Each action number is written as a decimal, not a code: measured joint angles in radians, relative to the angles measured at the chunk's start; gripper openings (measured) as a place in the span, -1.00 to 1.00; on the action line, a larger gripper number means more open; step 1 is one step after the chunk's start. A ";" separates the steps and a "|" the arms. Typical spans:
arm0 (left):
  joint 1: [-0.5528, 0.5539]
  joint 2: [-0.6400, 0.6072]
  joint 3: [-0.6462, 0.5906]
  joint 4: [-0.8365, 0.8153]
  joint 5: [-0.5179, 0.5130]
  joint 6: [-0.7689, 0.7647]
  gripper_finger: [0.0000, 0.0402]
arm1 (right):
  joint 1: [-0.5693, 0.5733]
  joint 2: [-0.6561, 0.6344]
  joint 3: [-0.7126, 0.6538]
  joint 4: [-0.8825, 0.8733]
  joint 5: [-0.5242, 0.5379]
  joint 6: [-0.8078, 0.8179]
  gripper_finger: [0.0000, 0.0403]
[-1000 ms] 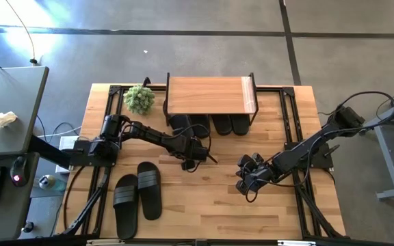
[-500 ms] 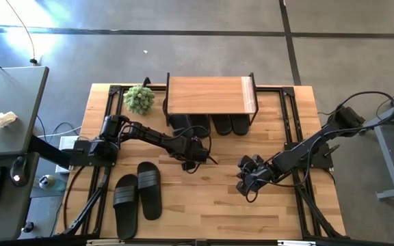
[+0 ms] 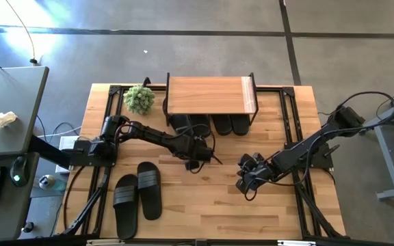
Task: Pick and place slides into the shelf
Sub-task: Adjust the black slippers under the shelf
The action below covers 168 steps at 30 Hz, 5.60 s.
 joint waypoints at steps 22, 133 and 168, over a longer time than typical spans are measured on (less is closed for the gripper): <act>0.051 0.069 0.002 -0.042 -0.057 -0.017 0.16 | -0.009 0.000 0.000 -0.029 -0.017 -0.055 -1.00; 0.057 0.100 -0.100 -0.127 -0.239 0.241 -0.07 | -0.008 0.000 -0.001 -0.025 0.291 -0.213 -1.00; -0.089 0.099 0.367 -0.448 0.077 0.002 0.22 | -0.008 -0.001 -0.020 0.061 0.225 -0.280 -1.00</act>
